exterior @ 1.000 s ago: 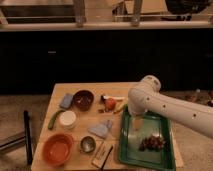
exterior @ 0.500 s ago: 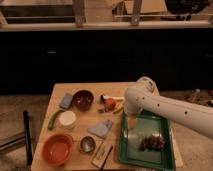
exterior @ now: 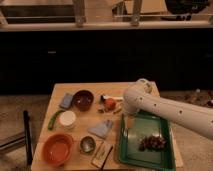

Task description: Place towel in paper cup

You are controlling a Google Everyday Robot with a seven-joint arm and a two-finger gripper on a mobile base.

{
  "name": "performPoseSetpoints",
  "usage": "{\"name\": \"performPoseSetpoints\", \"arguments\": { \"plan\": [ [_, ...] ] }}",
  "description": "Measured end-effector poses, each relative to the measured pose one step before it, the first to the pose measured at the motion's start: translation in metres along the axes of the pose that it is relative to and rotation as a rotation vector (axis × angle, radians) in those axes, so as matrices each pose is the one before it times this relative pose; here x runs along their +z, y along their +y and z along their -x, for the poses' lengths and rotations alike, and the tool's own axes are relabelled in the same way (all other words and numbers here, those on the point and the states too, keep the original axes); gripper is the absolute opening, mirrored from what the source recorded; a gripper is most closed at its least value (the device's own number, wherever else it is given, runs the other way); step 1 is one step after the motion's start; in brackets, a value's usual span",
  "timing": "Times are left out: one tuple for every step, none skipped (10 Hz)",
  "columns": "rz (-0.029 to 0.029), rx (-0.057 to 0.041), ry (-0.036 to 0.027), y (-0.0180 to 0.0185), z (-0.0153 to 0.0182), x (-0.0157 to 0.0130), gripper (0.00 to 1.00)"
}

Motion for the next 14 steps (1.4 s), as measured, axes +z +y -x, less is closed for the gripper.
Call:
{"name": "performPoseSetpoints", "arguments": {
  "plan": [
    [0.00041, 0.00026, -0.00450, -0.00148, 0.00149, 0.00445, 0.80],
    [-0.00199, -0.00544, -0.00057, -0.00121, 0.00176, 0.00290, 0.80],
    [-0.00211, -0.01550, -0.00184, 0.00207, 0.00444, -0.00115, 0.80],
    [-0.00346, -0.02292, -0.00149, 0.00302, 0.00588, -0.00511, 0.80],
    [-0.00180, -0.03117, -0.00528, 0.00515, 0.01168, -0.00584, 0.80],
    [-0.00033, -0.03754, -0.00941, 0.00373, 0.01773, -0.00411, 0.80],
    [0.00245, -0.03406, -0.00931, 0.00375, 0.01202, -0.00142, 0.80],
    [0.00039, -0.02439, -0.00414, 0.00287, 0.00616, -0.00096, 0.80],
    [0.00609, -0.02793, -0.00896, 0.00287, 0.00980, 0.00097, 0.80],
    [0.00731, -0.03933, -0.01061, 0.00019, 0.01137, 0.00351, 0.80],
    [0.00747, -0.02001, -0.00789, 0.00095, 0.00617, 0.00423, 0.80],
    [0.00430, -0.02149, -0.00515, -0.00100, 0.00607, 0.00372, 0.80],
    [0.00822, -0.02837, -0.00874, -0.00102, 0.00797, 0.00538, 0.80],
    [0.00533, -0.01811, -0.00369, -0.00065, 0.00411, 0.00461, 0.80]
  ]
}}
